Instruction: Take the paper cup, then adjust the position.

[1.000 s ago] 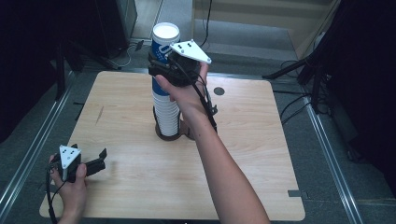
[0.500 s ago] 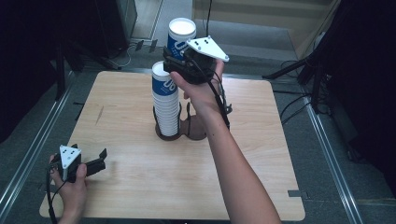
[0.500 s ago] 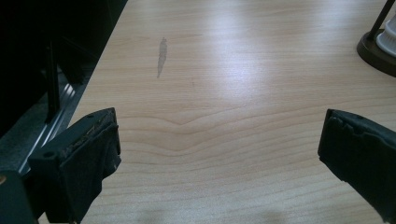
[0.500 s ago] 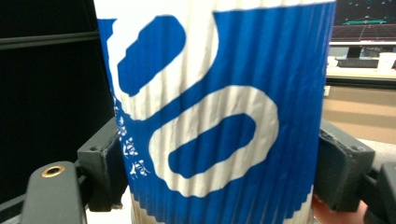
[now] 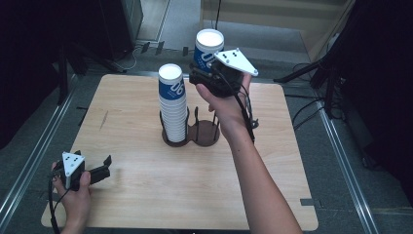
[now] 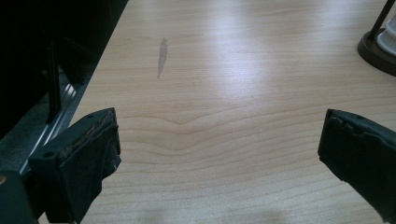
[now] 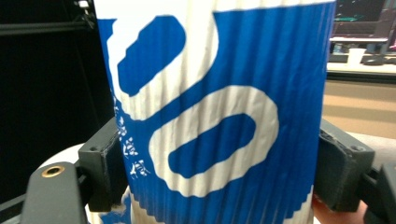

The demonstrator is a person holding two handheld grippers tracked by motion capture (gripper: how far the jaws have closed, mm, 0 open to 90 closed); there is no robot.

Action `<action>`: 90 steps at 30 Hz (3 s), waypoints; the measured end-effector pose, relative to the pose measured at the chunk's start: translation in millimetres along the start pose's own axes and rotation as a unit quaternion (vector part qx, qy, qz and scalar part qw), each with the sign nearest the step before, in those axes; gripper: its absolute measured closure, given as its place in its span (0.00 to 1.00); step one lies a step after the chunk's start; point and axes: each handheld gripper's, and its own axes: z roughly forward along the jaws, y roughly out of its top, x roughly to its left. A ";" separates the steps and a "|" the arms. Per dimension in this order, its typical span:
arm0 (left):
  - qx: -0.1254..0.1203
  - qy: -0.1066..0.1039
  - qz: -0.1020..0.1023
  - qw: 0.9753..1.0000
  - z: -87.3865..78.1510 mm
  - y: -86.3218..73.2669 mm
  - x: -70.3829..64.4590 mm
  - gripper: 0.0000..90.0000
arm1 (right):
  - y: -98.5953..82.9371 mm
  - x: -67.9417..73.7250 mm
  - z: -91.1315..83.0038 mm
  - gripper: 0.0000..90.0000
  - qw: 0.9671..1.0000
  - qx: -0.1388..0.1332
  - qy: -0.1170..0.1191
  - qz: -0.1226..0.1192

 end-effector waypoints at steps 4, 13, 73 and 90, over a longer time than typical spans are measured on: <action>0.001 0.001 0.001 1.000 0.3 0.1 -0.2 0.00 | -4.6 -8.2 -9.5 0.21 1.000 0.001 -0.010 -0.007; 0.000 0.003 0.002 1.000 0.3 0.1 -1.0 0.00 | -18.2 -26.0 -32.1 0.21 1.000 0.006 -0.026 -0.007; -0.008 -0.017 -0.007 1.000 -5.8 2.5 1.8 0.00 | -143.4 -66.2 -123.7 0.21 0.996 0.056 -0.072 0.025; -0.017 -0.063 -0.022 0.998 -12.8 22.8 -22.1 0.00 | -161.8 -62.9 -126.5 0.21 0.994 0.070 -0.076 0.031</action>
